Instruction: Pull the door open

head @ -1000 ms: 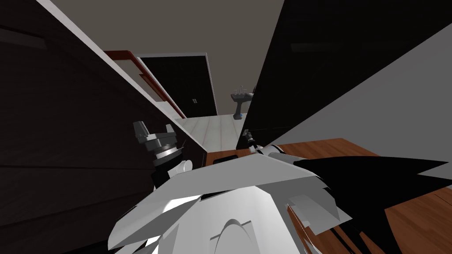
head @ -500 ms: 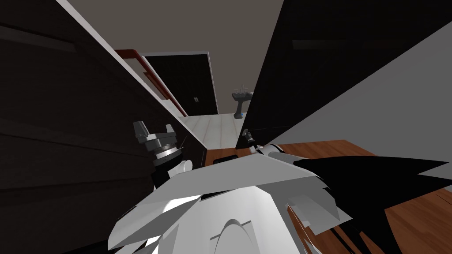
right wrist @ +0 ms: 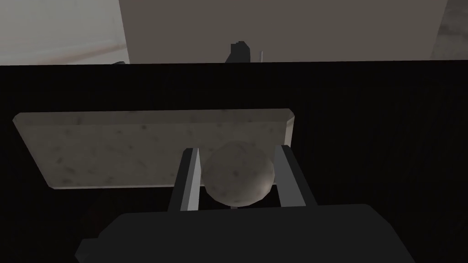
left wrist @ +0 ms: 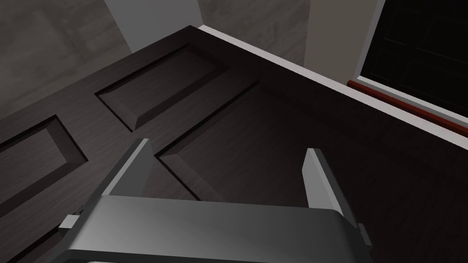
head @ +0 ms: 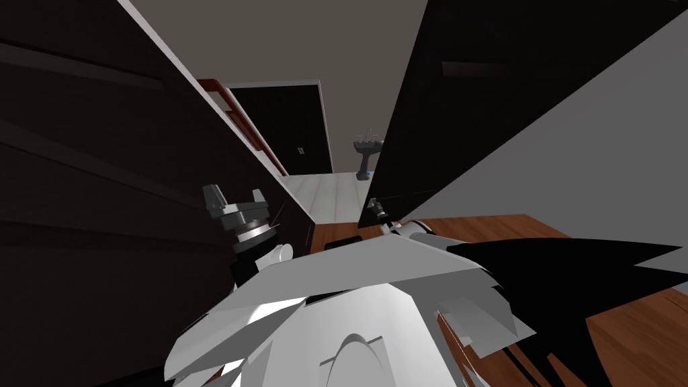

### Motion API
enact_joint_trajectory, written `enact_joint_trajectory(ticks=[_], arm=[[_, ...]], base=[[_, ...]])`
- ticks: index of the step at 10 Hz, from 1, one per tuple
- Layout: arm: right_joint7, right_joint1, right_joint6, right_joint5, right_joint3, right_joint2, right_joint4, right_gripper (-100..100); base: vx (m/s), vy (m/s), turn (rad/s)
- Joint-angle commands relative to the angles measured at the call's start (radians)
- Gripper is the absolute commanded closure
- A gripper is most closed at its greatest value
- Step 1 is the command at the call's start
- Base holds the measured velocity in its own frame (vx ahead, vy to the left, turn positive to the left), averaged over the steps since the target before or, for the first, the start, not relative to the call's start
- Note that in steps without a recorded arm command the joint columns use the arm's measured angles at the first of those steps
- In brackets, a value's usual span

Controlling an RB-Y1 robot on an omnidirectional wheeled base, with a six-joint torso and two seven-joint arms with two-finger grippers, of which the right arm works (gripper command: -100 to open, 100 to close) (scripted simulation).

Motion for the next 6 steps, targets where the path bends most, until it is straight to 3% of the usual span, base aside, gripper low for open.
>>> enact_joint_trajectory(ticks=[1,3,4,6], arm=[[-0.014,0.017,-0.012,0.011,0.014,-0.006,-0.018,100],[-0.016,0.010,-0.021,0.014,0.018,-0.004,-0.004,100],[-0.036,0.023,-0.049,0.028,0.038,-0.013,0.002,100],[-0.048,0.029,-0.065,0.035,0.049,-0.021,0.003,100]], base=[[-0.188,-0.037,0.053],[-0.131,-0.049,0.024],[-0.140,-0.053,0.078],[-0.167,-0.066,0.071]])
